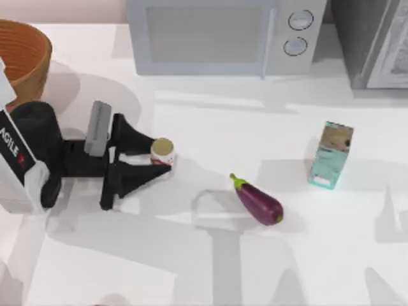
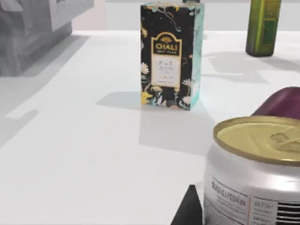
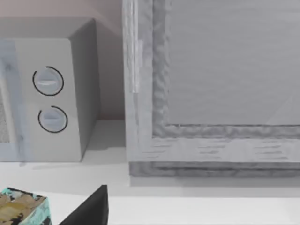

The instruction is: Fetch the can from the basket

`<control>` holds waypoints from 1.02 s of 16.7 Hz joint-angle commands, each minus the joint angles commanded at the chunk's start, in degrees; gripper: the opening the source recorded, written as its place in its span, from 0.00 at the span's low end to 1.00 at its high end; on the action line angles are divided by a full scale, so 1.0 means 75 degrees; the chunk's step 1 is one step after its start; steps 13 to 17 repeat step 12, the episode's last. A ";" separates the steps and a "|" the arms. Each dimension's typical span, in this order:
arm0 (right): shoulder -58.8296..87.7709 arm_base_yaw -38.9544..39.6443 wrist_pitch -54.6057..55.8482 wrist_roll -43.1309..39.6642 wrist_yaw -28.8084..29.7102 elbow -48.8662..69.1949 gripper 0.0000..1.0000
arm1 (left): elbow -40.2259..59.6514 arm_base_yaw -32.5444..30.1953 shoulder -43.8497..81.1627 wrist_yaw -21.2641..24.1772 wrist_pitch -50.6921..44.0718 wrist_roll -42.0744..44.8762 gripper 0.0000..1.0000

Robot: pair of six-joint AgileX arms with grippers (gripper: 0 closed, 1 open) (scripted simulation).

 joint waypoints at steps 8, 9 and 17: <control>0.0000 0.0000 0.0000 0.0000 0.0000 0.0000 1.00 | 0.0000 0.0000 0.0000 0.0000 0.0000 0.0000 1.00; 0.0000 0.0000 0.0000 0.0000 0.0000 0.0000 1.00 | 0.0000 0.0000 0.0000 0.0000 0.0000 0.0000 1.00; 0.0000 0.0000 0.0000 0.0000 0.0000 0.0000 1.00 | 0.0000 0.0000 0.0000 0.0000 0.0000 0.0000 1.00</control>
